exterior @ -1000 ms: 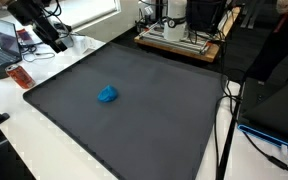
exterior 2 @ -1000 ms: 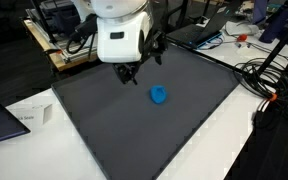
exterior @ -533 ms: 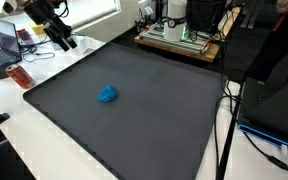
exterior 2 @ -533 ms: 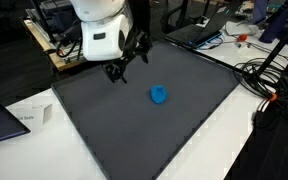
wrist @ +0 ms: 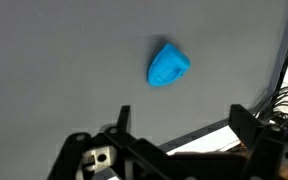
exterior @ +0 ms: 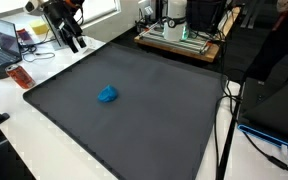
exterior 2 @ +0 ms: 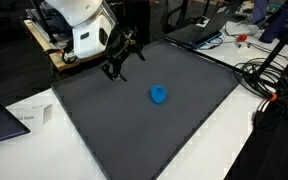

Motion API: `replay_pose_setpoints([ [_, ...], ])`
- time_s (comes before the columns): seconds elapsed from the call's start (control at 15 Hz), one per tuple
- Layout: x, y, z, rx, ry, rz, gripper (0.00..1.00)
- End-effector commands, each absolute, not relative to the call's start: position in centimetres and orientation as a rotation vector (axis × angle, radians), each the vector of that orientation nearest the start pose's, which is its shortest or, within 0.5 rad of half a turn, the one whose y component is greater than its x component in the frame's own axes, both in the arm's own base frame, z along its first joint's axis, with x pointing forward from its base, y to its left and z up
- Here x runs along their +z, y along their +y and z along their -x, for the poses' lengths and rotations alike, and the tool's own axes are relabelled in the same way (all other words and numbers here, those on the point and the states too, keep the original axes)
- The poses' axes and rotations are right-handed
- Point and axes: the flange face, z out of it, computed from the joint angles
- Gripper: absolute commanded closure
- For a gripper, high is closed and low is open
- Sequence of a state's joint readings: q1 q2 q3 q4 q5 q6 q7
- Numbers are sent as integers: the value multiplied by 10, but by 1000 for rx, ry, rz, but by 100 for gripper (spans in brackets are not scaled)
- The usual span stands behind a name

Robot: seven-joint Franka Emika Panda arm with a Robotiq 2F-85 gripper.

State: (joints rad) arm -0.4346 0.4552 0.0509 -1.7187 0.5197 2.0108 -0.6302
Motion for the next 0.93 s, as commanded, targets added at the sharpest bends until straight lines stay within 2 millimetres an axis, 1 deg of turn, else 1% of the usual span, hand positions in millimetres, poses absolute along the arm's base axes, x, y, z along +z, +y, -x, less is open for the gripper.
replay_pose_setpoints([
  [0.0,305,-209,-577,-229,14,2582,0],
  [0.2,288,-204,-565,-288,-1,2533,0],
  [0.47,264,-202,-556,-333,-4,2497,0],
  [0.67,256,-201,-549,-396,2,2464,0],
  [0.87,248,-199,-545,-456,0,2485,0],
])
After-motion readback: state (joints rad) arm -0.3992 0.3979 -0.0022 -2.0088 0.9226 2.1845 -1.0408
